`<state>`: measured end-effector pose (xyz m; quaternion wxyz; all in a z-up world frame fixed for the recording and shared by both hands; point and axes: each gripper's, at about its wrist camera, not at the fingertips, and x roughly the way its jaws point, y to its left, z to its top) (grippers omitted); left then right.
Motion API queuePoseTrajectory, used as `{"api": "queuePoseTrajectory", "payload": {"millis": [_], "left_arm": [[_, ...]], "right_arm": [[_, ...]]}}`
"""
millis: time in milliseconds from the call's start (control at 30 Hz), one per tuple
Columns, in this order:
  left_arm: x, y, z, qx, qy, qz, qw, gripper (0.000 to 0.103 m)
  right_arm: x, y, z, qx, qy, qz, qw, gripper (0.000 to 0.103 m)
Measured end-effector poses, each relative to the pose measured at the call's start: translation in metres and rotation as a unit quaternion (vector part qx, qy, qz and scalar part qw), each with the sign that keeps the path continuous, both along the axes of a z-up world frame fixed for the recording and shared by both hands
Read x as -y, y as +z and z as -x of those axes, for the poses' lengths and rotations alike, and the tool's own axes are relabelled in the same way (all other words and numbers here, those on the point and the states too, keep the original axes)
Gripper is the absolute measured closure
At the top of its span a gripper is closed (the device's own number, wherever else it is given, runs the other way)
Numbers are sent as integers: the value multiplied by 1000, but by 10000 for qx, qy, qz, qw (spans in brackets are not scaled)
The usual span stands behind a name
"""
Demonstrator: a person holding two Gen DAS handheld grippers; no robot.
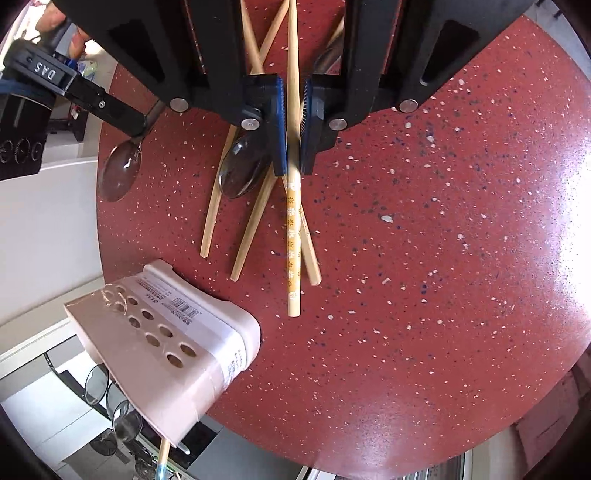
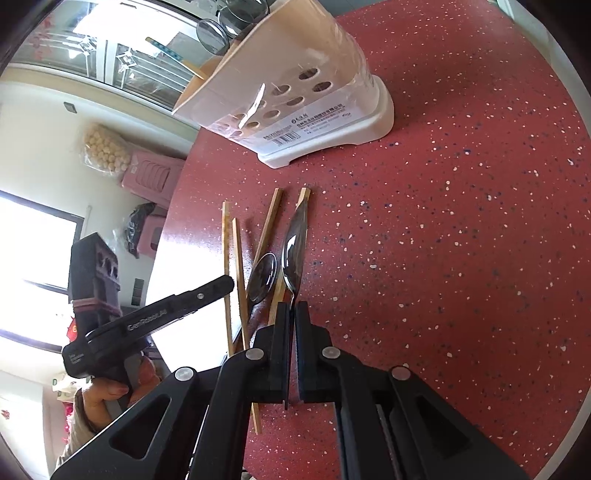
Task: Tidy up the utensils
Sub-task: 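Carry the chopstick and spoon to the pink caddy and lower them inside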
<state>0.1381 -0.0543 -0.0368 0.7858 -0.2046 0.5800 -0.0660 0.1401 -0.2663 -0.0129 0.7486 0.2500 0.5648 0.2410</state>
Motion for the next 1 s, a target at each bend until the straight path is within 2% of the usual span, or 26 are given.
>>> {"api": "queuePoseTrajectory", "payload": {"millis": [200,333,500,667,800,1000], "left_arm": [[-20,17,5,493,-203,-87,9985,66],[-29,32,9,841,-213,2,9962,66],[-37,63,15,1435,-267,48,9893,66],[-38,103,16,2133,-247,142,9766,66],[-40,142,9,2677,-208,234,9630,66],[-34,188,-22,3308,-206,324,9429,66]], "right_arm": [[1,12,3,347,2,114,9993,100],[-1,27,6,640,-10,242,9977,100],[-4,50,9,1049,-6,415,9936,100],[-2,76,9,1455,-46,561,9878,100],[0,103,3,1784,-96,675,9816,100],[6,140,-23,2154,-285,834,9725,100]]}}
